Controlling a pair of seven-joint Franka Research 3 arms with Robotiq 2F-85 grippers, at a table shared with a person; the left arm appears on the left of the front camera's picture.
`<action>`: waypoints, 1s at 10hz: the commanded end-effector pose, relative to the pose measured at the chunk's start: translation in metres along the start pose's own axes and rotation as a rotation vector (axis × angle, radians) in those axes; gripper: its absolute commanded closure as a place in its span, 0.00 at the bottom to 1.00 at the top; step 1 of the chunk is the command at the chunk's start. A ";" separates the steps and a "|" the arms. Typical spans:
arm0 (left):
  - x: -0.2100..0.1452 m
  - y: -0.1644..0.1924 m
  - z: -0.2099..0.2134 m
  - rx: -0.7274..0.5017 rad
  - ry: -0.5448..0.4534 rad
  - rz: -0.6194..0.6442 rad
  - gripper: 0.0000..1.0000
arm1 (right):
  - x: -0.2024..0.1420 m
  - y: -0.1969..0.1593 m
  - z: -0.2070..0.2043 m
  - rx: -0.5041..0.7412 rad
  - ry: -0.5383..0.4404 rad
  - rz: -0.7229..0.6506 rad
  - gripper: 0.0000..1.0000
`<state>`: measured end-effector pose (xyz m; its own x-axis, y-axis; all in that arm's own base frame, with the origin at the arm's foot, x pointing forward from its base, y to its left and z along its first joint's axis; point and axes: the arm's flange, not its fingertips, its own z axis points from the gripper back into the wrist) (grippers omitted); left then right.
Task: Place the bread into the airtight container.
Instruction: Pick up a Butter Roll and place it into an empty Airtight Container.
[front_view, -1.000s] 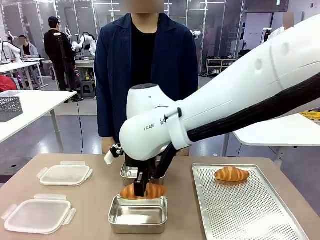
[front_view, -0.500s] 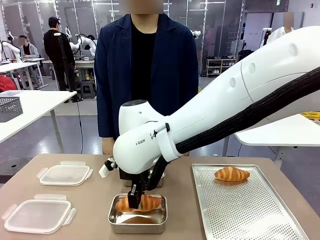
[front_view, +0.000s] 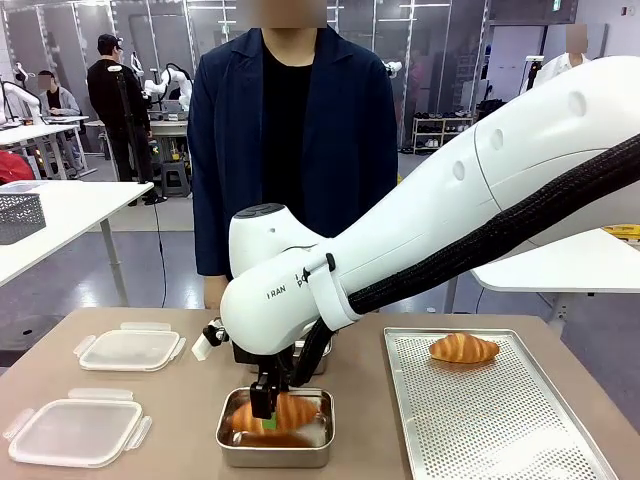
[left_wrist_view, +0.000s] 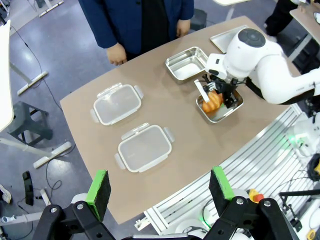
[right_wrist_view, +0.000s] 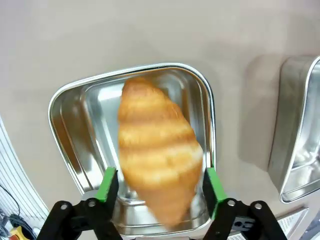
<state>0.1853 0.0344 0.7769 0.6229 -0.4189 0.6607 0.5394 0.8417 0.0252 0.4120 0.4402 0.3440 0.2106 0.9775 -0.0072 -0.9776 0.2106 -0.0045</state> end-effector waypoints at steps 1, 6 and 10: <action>0.002 0.000 0.000 -0.011 -0.003 -0.016 0.00 | -0.004 0.004 0.009 -0.032 0.003 -0.027 0.00; 0.002 0.000 0.000 -0.011 -0.003 -0.016 0.00 | -0.001 0.000 0.019 -0.029 -0.015 0.002 0.00; 0.002 0.000 0.000 -0.011 -0.003 -0.016 0.00 | -0.001 0.000 0.019 -0.029 -0.015 0.002 0.00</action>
<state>0.1853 0.0344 0.7769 0.6229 -0.4189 0.6607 0.5394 0.8417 0.0252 0.4125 0.4371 0.3623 0.2083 0.9781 -0.0037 -0.9777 0.2081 -0.0296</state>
